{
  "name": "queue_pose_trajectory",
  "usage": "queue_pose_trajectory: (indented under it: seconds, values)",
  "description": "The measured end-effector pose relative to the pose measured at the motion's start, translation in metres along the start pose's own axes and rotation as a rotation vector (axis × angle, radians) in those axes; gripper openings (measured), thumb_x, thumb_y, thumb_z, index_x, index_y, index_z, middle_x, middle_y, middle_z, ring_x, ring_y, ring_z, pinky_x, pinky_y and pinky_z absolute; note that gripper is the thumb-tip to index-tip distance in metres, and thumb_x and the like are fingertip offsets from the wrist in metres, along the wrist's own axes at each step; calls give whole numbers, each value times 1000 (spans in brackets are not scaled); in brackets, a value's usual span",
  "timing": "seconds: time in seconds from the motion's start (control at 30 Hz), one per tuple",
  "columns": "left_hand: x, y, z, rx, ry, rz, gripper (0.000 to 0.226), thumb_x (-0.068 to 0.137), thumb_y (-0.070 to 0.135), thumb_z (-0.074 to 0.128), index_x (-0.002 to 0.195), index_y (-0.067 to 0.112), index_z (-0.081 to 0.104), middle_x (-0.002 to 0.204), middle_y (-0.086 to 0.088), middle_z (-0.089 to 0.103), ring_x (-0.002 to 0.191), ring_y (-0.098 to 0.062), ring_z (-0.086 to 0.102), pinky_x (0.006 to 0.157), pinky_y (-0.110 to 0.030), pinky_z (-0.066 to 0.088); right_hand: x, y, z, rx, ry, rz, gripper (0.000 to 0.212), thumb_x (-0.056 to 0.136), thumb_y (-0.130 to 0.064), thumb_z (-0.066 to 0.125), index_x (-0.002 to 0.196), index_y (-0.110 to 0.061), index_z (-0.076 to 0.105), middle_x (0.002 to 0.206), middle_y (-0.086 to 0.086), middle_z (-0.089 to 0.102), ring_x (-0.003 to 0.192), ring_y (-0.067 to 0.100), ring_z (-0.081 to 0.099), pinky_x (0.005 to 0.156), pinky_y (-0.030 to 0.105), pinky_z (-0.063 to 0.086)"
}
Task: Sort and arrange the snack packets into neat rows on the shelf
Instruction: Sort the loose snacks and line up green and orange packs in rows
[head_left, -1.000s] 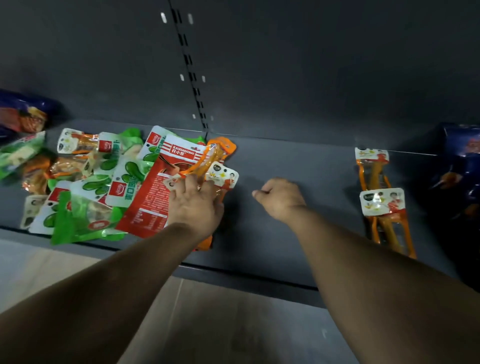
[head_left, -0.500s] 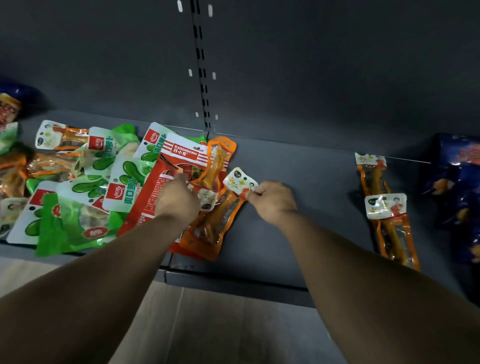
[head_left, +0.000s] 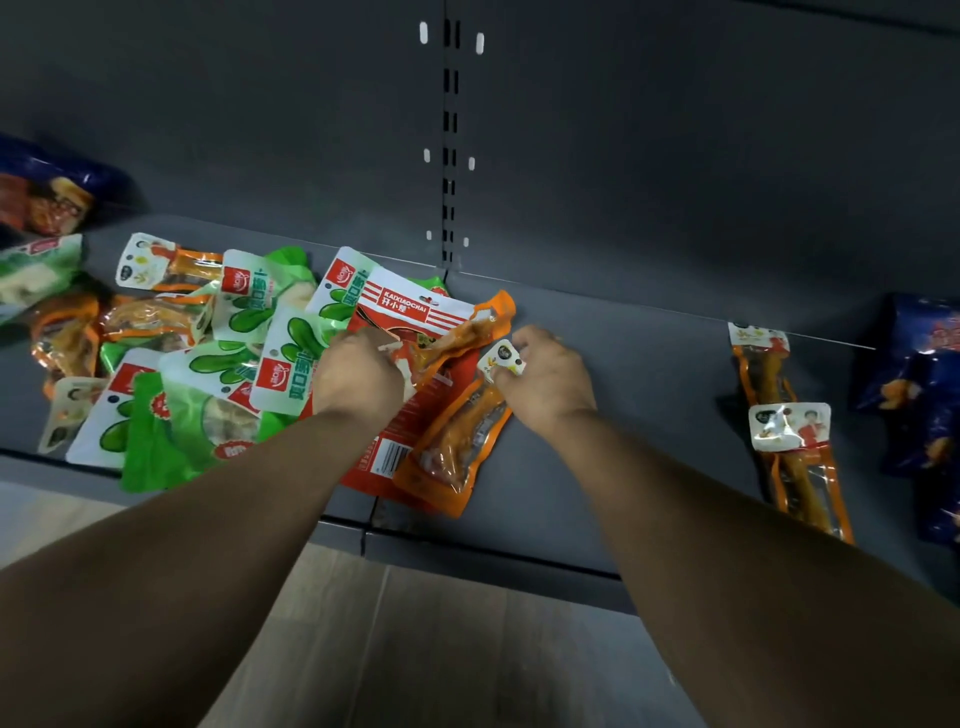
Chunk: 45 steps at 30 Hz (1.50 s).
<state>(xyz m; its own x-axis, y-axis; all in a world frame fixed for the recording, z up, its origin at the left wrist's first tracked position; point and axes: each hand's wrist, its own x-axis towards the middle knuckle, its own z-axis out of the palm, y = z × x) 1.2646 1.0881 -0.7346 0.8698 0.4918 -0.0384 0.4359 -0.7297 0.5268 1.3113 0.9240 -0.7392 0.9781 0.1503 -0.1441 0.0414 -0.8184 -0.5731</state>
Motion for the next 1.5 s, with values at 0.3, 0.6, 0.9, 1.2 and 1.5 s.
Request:
queue_pose_trajectory:
  seconds: [0.3,0.6,0.9,1.2,1.5]
  values:
    - [9,24,-35,175,147,339,30,92,6,45,116,12,60,109,-14,64,99,-35,58,84,-37,37,6,-12,-21,-294,70,-291,82,80,-38,71,148,-26,25,151,0,26,139,20,23,110,36,24]
    - [14,44,-56,117,282,702,25,90,6,45,102,17,64,97,-5,63,99,-30,54,89,-35,24,5,-24,-20,-139,163,-310,55,89,-41,60,139,-26,43,137,-1,48,130,19,37,106,35,26]
    - [8,58,-40,-160,256,449,47,96,20,47,142,19,39,134,-12,46,124,-30,41,99,-40,33,9,-19,-35,400,130,-68,15,91,-30,60,80,-20,58,67,-7,52,72,18,54,69,33,45]
    - [-20,78,17,-705,-344,-63,33,90,45,57,87,14,68,92,-5,69,89,-24,64,85,-36,49,-8,12,-41,598,-99,72,17,90,-23,64,73,-21,62,78,4,66,71,17,64,65,27,54]
    - [-27,101,65,-747,-348,-270,21,88,19,61,68,12,59,71,-9,60,65,-26,59,61,-32,50,-30,53,-43,433,-165,199,21,83,-19,71,102,-13,63,105,6,69,95,20,65,89,33,52]
